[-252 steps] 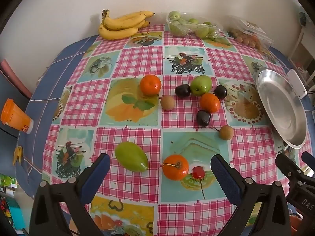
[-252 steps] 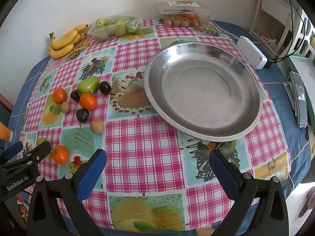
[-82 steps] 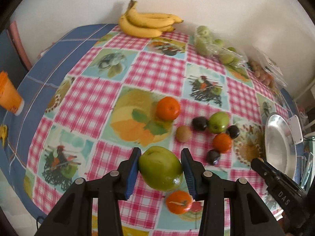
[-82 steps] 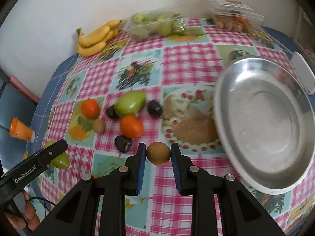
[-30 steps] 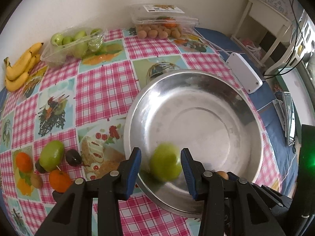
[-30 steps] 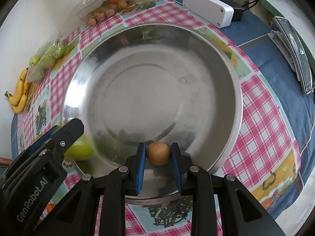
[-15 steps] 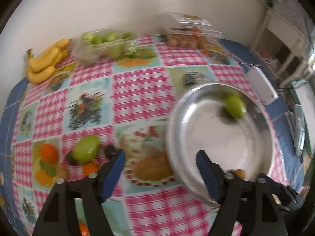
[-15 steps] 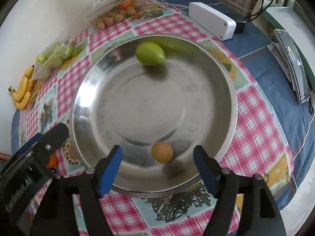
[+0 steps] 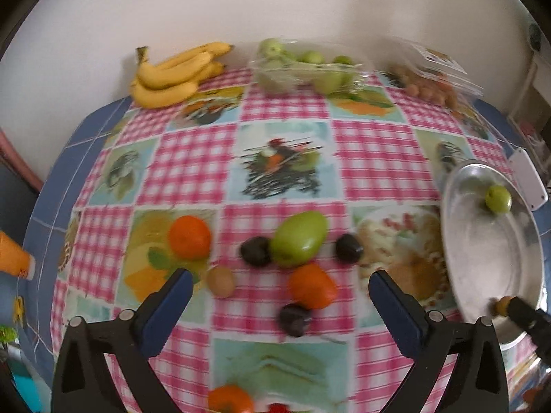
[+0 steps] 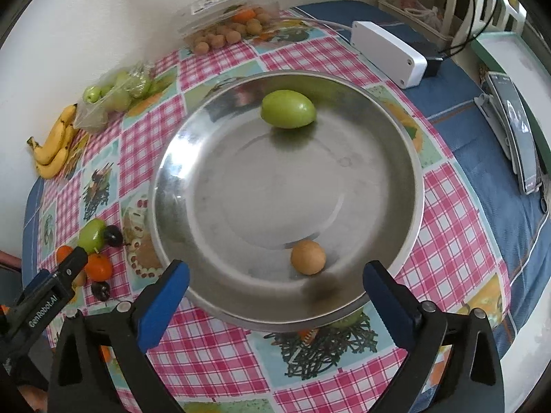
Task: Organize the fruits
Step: 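Move both tools back toward the remaining fruit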
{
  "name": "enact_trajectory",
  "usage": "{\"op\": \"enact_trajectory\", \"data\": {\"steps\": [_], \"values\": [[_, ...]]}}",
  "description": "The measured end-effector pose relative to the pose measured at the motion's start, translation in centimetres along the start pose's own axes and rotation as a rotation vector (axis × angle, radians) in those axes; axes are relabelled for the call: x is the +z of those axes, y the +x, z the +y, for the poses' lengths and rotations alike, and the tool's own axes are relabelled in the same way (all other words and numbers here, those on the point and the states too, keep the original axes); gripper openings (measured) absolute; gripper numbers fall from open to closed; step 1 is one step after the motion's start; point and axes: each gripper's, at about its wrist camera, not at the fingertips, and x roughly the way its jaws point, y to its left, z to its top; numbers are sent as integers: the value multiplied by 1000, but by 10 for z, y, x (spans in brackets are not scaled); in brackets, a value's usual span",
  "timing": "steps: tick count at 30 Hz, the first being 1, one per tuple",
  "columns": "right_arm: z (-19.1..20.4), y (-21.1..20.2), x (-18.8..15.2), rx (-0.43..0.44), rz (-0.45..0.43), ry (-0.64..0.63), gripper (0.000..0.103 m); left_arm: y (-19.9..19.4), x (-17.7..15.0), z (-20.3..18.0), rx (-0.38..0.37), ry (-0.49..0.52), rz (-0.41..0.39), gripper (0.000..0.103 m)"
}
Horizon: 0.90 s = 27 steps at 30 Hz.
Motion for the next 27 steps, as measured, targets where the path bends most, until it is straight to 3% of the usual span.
{"op": "enact_trajectory", "data": {"steps": [7, 17, 27], "values": [[22, -1, -7, 19, -5, -46, 101, 1, -19, 37, 40, -36, 23, 103], [79, 6, -25, 80, 27, -164, 101, -9, -28, 100, 86, -234, 56, 103], [120, 10, -44, 135, 74, -244, 101, -11, -43, 121, 45, -294, 117, 103]]}}
